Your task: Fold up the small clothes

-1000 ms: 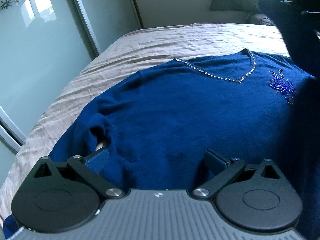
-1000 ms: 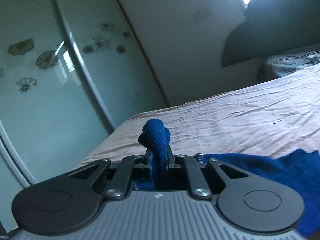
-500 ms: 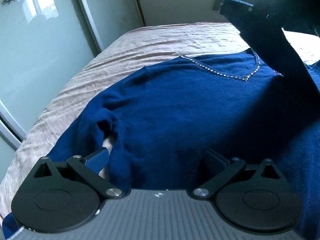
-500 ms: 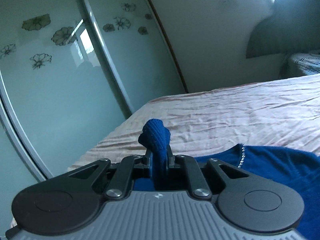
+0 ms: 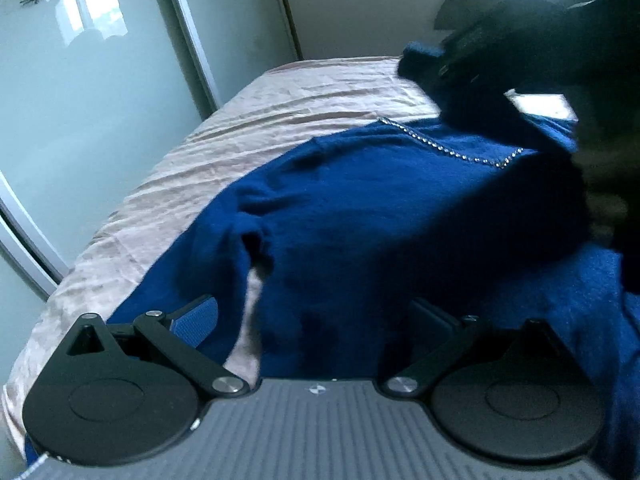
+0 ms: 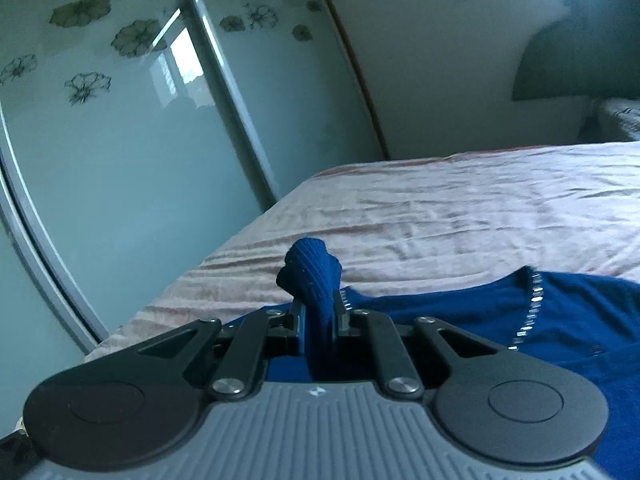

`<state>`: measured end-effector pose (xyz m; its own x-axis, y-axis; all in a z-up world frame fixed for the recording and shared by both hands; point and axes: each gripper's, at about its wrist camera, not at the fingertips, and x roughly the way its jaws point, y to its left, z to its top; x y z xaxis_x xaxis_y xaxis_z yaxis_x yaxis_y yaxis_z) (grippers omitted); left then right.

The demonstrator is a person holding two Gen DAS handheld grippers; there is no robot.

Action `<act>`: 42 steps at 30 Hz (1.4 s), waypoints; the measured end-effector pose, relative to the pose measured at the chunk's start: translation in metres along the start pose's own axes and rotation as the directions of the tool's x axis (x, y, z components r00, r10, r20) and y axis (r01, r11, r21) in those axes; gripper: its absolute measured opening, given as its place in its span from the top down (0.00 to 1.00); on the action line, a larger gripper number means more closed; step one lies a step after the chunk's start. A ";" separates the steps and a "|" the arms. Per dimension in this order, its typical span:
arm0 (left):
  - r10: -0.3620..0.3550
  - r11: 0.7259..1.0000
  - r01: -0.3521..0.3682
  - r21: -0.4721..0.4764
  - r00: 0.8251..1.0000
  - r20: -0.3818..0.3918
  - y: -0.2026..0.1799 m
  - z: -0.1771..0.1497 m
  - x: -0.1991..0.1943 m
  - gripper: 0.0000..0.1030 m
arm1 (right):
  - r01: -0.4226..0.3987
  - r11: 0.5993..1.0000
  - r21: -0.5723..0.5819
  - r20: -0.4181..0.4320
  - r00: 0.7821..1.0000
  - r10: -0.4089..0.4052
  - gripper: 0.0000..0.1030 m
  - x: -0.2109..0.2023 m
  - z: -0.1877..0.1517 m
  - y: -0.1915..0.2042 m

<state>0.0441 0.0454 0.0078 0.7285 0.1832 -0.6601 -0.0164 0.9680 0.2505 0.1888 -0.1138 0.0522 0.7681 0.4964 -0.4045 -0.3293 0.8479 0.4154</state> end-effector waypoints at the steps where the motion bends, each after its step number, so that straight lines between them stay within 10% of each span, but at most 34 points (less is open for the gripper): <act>1: 0.002 1.000 -0.002 0.000 1.000 0.005 0.002 0.000 -0.003 0.00 | -0.015 1.000 -0.006 -0.023 1.000 0.015 0.88 0.008 -0.001 0.004; 5: 0.016 1.000 -0.016 -0.007 1.000 0.020 0.011 -0.002 -0.013 0.00 | 0.012 0.998 -0.067 -0.138 0.990 -0.021 0.72 0.043 -0.011 0.022; 7: 0.019 1.000 -0.019 -0.013 1.000 0.020 0.016 -0.003 -0.016 0.00 | 0.023 0.996 -0.083 -0.175 0.984 -0.037 0.20 0.054 -0.016 0.030; 8: 0.022 1.000 -0.022 -0.015 1.000 0.019 0.018 -0.004 -0.017 0.00 | 0.010 0.996 -0.088 -0.170 0.985 -0.025 0.16 0.054 -0.018 0.034; 15: 0.044 0.999 -0.044 -0.018 0.999 0.008 0.030 -0.014 -0.023 0.00 | 0.012 0.999 -0.030 -0.021 1.000 -0.012 0.16 0.012 -0.008 0.030; 18: 0.043 0.999 -0.043 -0.025 0.999 0.012 0.037 -0.018 -0.029 0.00 | 0.007 0.997 0.073 -0.079 0.997 -0.001 0.16 0.010 -0.008 0.010; 23: 0.074 0.997 -0.074 -0.014 0.997 0.027 0.046 -0.022 -0.040 0.00 | -0.126 0.961 0.246 -0.252 0.949 0.189 0.15 0.035 -0.032 -0.003; 27: 0.100 0.995 -0.100 -0.032 0.995 0.019 0.062 -0.028 -0.046 0.00 | -0.306 0.892 0.331 -0.093 0.931 0.354 0.15 0.015 -0.028 -0.010; 33: 0.137 0.988 -0.136 -0.078 0.990 0.009 0.086 -0.034 -0.056 0.00 | -0.201 0.902 0.381 -0.051 0.970 0.238 0.14 0.000 -0.019 -0.029; 38: 0.159 0.983 -0.158 -0.088 0.987 0.001 0.099 -0.039 -0.062 0.00 | -0.206 0.938 0.280 -0.189 0.946 0.264 0.14 0.016 -0.024 -0.008; 42: 0.174 0.979 -0.174 -0.105 0.985 -0.018 0.107 -0.041 -0.061 0.00 | -0.303 0.907 0.293 -0.307 0.868 0.390 0.14 0.055 -0.028 0.005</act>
<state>-0.0302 0.1446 0.0454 0.7020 0.3515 -0.6193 -0.2153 0.9338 0.2859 0.2143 -0.0774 0.0095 0.3702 0.8185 -0.4394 -0.3705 0.5638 0.7381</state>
